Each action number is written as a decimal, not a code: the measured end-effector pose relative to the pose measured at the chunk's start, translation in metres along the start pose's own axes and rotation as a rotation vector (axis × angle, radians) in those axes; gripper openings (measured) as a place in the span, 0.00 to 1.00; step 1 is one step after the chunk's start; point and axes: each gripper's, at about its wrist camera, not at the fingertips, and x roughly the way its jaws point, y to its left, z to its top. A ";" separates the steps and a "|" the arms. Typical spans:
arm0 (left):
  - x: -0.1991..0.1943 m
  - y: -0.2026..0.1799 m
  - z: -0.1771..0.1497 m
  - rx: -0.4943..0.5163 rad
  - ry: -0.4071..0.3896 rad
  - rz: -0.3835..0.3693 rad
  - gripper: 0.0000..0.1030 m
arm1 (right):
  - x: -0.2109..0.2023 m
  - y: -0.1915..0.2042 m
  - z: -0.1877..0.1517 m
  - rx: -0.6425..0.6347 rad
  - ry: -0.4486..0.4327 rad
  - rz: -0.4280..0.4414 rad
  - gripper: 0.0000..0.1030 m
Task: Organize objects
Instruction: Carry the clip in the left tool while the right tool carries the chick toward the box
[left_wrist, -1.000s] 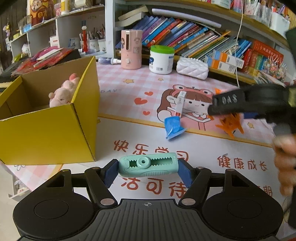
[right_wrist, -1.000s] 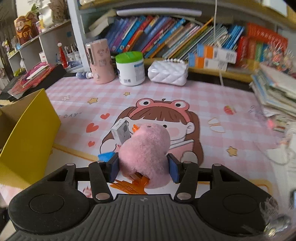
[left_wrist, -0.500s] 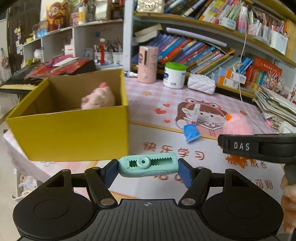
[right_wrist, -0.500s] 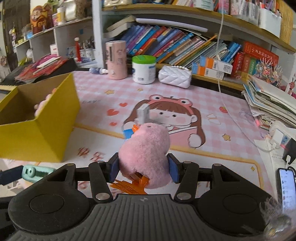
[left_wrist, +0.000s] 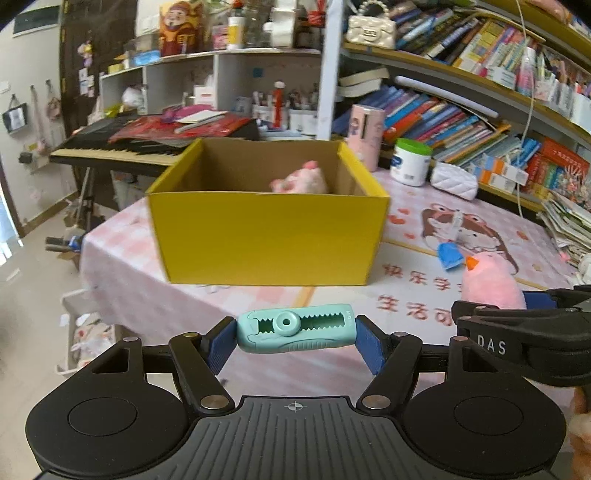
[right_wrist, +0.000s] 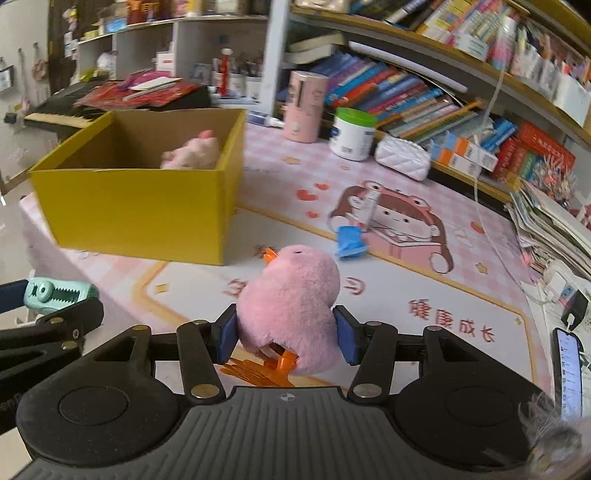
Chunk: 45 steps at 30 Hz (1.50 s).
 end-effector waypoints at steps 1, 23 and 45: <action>-0.002 0.004 -0.002 0.000 -0.002 0.005 0.68 | -0.003 0.006 -0.002 -0.005 -0.002 0.004 0.49; -0.052 0.072 -0.028 0.077 -0.042 0.064 0.68 | -0.040 0.092 -0.028 -0.001 -0.011 0.062 0.49; -0.036 0.072 -0.017 0.069 -0.041 0.036 0.68 | -0.030 0.093 -0.016 -0.022 -0.001 0.050 0.49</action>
